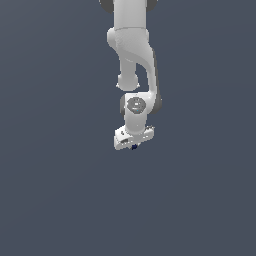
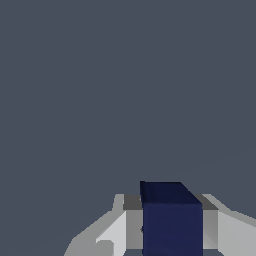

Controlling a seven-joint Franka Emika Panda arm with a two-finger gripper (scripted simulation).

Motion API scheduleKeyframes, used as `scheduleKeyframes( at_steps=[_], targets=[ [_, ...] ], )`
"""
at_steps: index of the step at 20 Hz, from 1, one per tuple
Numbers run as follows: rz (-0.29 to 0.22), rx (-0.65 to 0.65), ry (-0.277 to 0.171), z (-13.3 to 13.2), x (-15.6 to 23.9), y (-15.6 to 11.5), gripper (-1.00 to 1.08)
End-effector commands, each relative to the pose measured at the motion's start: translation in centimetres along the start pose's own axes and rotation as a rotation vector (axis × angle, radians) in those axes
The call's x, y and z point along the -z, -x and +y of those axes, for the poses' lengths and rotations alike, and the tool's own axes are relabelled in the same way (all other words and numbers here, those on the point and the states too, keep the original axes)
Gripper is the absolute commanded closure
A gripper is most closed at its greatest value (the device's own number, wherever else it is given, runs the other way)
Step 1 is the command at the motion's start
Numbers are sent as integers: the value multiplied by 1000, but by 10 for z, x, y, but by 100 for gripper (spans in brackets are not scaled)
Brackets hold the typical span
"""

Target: Pick up the object and move it to a goal position.

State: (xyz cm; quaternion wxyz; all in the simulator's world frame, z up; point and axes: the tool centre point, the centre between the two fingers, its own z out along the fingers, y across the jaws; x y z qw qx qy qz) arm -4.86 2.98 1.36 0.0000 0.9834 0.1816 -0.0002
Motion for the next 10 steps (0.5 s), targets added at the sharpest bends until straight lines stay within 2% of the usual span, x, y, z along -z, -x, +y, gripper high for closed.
scheduleKeyframes(
  at_steps=[1, 10],
  targets=[
    [0, 0, 0, 0, 2, 0, 108],
    [0, 0, 0, 0, 33, 6, 108]
  ],
)
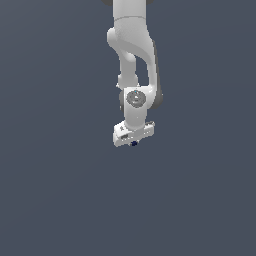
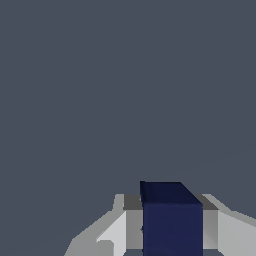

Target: Pick up the object and move it to a goal position.

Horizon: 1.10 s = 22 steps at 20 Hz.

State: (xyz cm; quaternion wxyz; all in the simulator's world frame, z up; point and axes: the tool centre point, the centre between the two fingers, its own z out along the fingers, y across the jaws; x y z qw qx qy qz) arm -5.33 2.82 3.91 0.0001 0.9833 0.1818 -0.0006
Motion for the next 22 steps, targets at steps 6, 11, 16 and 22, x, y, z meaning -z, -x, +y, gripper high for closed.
scheduleKeyframes(
  at_steps=[6, 11, 16, 22],
  targets=[
    [1, 0, 0, 0, 51, 9, 108],
    [1, 0, 1, 0, 99, 18, 108],
    [1, 1, 0, 0, 153, 27, 108],
    [1, 1, -1, 0, 219, 38, 108]
  ],
)
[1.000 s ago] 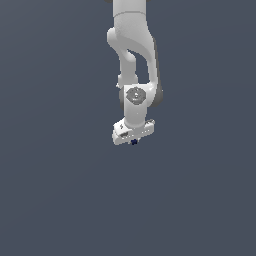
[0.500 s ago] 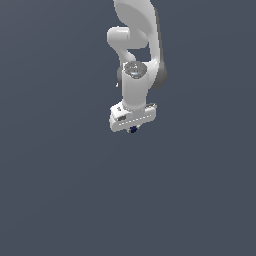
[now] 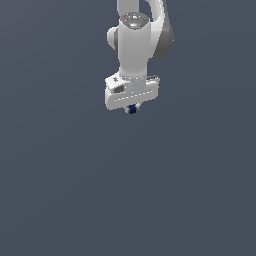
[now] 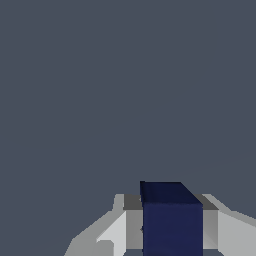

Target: Pick up the object and move it to a goal position.

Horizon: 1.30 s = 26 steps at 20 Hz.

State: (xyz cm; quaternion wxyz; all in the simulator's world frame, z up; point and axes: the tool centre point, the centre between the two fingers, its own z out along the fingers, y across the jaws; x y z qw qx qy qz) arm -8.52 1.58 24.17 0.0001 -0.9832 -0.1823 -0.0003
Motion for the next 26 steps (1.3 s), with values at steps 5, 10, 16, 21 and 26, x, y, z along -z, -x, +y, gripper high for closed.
scheduleKeyframes(
  at_steps=[5, 10, 16, 21, 26],
  targets=[
    [0, 0, -1, 0, 69, 12, 108],
    [0, 0, -1, 1, 120, 19, 108],
    [0, 0, -1, 2, 172, 26, 108],
    [-1, -1, 0, 3, 201, 29, 108],
    [-1, -1, 0, 4, 217, 30, 108]
  ],
)
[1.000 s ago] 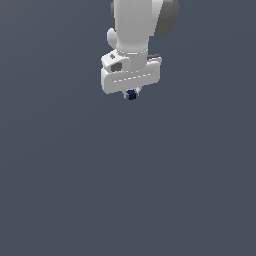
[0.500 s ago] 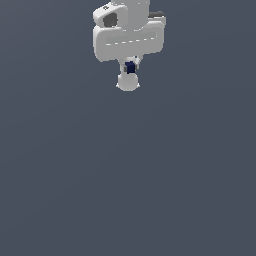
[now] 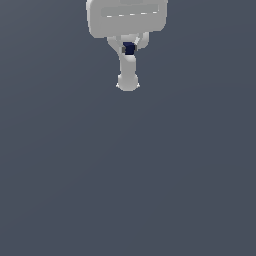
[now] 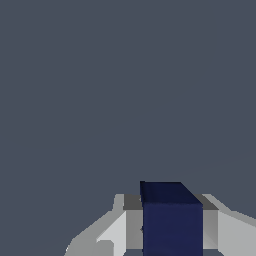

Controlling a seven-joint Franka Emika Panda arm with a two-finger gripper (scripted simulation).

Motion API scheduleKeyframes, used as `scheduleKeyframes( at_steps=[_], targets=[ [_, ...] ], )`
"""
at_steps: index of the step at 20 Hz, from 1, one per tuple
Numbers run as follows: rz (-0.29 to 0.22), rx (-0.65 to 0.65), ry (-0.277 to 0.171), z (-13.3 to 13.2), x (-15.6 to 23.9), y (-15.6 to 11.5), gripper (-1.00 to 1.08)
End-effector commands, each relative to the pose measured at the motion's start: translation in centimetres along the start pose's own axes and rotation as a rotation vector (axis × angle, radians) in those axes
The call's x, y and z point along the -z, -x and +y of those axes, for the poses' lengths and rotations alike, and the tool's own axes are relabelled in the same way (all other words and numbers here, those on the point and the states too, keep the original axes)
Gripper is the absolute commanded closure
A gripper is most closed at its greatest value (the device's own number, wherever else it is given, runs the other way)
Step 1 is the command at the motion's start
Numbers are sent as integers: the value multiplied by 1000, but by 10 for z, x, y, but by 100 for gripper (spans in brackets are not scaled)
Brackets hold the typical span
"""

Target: Pick up the object and move it to a goal position.

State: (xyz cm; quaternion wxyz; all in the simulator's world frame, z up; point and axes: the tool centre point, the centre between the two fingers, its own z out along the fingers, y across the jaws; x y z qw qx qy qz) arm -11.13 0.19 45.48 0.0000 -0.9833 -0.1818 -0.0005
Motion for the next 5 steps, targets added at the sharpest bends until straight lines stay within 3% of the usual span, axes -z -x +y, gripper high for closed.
scheduleKeyframes(
  at_steps=[1, 5],
  targets=[
    [-1, 0, 0, 0, 6, 0, 108],
    [-1, 0, 0, 1, 8, 0, 108]
  ],
)
